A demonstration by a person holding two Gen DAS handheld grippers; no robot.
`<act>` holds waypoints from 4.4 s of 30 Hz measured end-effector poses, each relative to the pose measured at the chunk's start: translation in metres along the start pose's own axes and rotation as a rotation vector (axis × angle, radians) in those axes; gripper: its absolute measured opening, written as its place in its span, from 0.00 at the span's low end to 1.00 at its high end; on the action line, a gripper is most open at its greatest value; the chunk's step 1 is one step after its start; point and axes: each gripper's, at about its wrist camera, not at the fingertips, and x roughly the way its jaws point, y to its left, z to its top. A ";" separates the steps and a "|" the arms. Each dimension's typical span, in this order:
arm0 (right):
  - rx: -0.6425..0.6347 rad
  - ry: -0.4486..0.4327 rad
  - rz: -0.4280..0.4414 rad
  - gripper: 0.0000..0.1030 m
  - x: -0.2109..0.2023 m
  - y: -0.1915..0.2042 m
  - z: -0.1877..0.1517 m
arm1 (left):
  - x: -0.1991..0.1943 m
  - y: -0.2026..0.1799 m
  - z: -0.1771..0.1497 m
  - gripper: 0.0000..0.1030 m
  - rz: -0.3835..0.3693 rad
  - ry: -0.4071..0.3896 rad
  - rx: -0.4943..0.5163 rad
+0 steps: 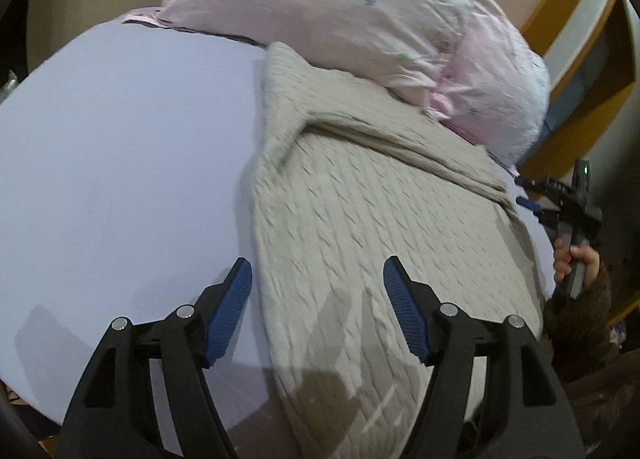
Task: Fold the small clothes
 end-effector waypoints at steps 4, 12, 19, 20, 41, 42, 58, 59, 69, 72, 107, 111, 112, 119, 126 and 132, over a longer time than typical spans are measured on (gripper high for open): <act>0.040 0.080 0.003 0.46 -0.023 -0.033 -0.044 | -0.012 -0.003 -0.025 0.52 -0.113 0.023 -0.018; 0.039 0.231 0.348 0.28 -0.066 -0.057 -0.136 | -0.027 -0.002 -0.072 0.27 -0.293 0.063 -0.097; -0.007 0.400 0.444 0.00 -0.051 -0.049 -0.167 | -0.020 -0.015 -0.074 0.07 -0.318 0.104 -0.085; -0.017 0.398 0.447 0.00 -0.050 -0.046 -0.166 | -0.022 -0.016 -0.069 0.07 -0.324 0.097 -0.081; -0.081 0.398 0.382 0.84 -0.064 -0.070 -0.184 | -0.022 -0.016 -0.037 0.06 -0.331 0.070 -0.047; -0.071 0.427 0.396 0.58 -0.054 -0.071 -0.189 | -0.022 -0.016 -0.037 0.07 -0.332 0.069 -0.047; 0.199 -0.150 0.563 0.07 0.013 -0.025 0.033 | 0.070 0.012 0.153 0.06 -0.124 -0.167 -0.136; 0.265 -0.138 0.522 0.07 0.031 -0.029 0.043 | 0.085 0.017 0.162 0.06 -0.103 -0.156 -0.157; 0.414 -0.218 0.426 0.98 0.084 -0.041 0.056 | 0.116 0.037 0.176 0.72 -0.129 -0.089 -0.250; 0.374 -0.271 0.452 0.98 0.066 -0.045 0.055 | 0.085 0.037 0.166 0.92 -0.043 -0.162 -0.218; 0.209 -0.167 0.447 0.98 0.012 -0.076 0.090 | 0.239 -0.266 0.161 0.29 -0.815 0.146 -0.014; 0.155 0.067 0.359 0.98 0.049 -0.060 0.089 | 0.189 -0.218 0.167 0.75 -0.479 -0.037 0.040; 0.148 0.113 0.340 0.98 0.057 -0.057 0.087 | 0.188 -0.203 0.165 0.76 -0.380 -0.024 0.043; 0.055 0.270 0.286 0.98 0.096 -0.034 0.070 | 0.241 -0.169 0.135 0.78 -0.220 0.201 -0.049; 0.033 0.222 0.336 0.41 0.094 -0.027 0.061 | 0.266 -0.181 0.127 0.60 -0.299 0.232 -0.070; -0.056 0.160 0.557 0.35 0.073 0.020 0.052 | 0.183 -0.142 0.133 0.44 -0.281 0.073 0.093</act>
